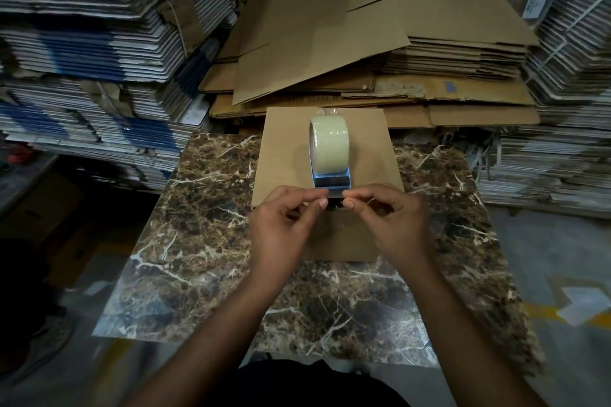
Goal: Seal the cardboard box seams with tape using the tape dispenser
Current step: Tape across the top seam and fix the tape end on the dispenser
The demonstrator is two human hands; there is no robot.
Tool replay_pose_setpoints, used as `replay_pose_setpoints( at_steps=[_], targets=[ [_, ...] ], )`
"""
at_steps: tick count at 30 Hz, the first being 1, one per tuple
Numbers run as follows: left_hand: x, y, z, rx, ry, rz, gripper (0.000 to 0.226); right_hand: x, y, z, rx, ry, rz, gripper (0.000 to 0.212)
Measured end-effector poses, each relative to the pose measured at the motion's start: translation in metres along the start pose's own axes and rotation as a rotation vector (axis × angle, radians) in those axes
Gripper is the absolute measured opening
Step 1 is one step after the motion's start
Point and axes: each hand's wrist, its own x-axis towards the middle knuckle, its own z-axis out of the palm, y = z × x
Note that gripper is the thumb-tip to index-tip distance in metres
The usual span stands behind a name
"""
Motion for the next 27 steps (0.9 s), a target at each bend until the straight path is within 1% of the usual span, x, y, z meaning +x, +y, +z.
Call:
replay_pose_setpoints(
  at_steps=[3,5,10,16,18,19,21,22,23,26,27],
  targets=[
    [-0.002,0.000,0.002,0.029,0.049,0.049,0.015,-0.002,0.000,0.004,0.043,0.018,0.014,0.023],
    [-0.003,0.001,0.003,0.004,0.065,0.068,0.015,-0.002,-0.001,0.005,0.052,0.023,0.023,0.027],
    [-0.006,-0.001,0.004,-0.019,0.052,0.033,0.015,-0.004,-0.005,0.005,0.038,0.023,0.045,0.017],
    [-0.008,-0.003,0.005,-0.021,0.070,0.017,0.024,-0.006,-0.008,0.006,0.104,0.019,0.060,0.025],
    [-0.008,-0.003,0.006,-0.033,0.073,0.016,0.033,-0.006,-0.008,0.007,0.119,0.030,0.059,0.026],
    [-0.009,-0.001,0.007,-0.033,0.064,0.013,0.042,-0.005,-0.009,0.007,0.124,0.038,0.057,0.028],
    [-0.008,0.001,0.004,-0.025,0.048,0.007,0.068,-0.005,-0.009,0.006,0.124,0.050,0.050,0.030],
    [-0.007,0.001,0.002,-0.018,0.050,0.009,0.076,-0.005,-0.009,0.005,0.117,0.051,0.045,0.030],
    [-0.006,0.001,-0.001,-0.004,0.053,0.020,0.075,-0.005,-0.009,0.004,0.109,0.047,0.041,0.029],
    [-0.001,-0.002,-0.005,0.087,0.039,0.084,0.047,-0.005,-0.007,0.002,0.094,0.026,0.031,0.027],
    [-0.002,-0.003,-0.004,0.089,0.017,0.075,0.042,-0.005,-0.007,0.002,0.095,0.019,0.035,0.027]
  ],
)
